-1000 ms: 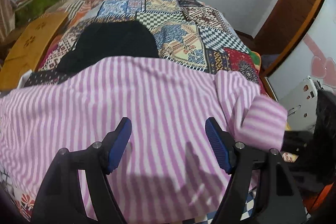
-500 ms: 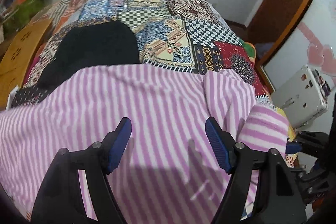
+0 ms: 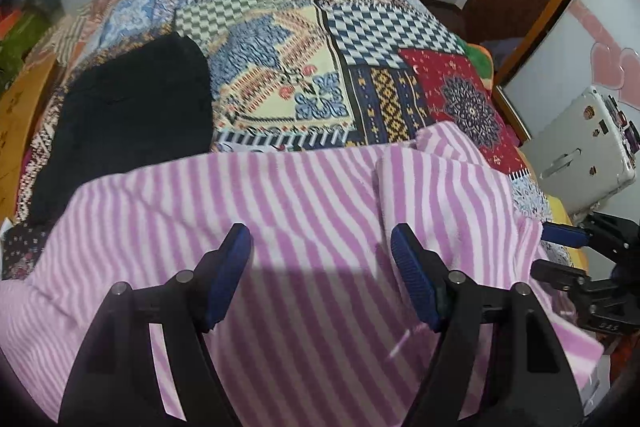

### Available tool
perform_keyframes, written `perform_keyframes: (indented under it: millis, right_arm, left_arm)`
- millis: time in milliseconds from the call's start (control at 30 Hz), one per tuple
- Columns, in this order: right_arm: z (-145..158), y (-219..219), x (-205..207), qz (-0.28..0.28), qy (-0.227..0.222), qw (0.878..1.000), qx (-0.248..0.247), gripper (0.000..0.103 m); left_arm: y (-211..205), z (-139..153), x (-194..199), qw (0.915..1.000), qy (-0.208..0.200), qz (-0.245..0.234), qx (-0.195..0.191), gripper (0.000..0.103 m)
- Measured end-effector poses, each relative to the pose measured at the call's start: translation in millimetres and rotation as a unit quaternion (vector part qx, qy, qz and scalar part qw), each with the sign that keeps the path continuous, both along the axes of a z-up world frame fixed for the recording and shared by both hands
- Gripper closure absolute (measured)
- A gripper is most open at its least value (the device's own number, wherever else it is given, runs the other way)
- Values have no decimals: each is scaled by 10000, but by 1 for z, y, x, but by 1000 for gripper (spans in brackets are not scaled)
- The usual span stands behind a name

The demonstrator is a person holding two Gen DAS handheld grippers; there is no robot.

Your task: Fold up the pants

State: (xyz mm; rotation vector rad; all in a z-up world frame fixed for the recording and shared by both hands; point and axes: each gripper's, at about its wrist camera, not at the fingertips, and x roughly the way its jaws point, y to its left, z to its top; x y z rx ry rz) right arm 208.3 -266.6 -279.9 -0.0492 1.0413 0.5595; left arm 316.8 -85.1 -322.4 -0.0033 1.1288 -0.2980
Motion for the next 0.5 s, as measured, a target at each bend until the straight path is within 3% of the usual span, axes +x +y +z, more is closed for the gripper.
perform_keyframes:
  millis: [200, 500]
  right_arm:
    - [5, 28, 19, 416, -259, 9988, -35, 65]
    - [13, 77, 68, 857, -207, 9956, 325, 65]
  left_arm:
    - [5, -8, -1, 10000, 23, -21, 62, 31]
    - [41, -4, -9, 9996, 13, 251, -104, 31]
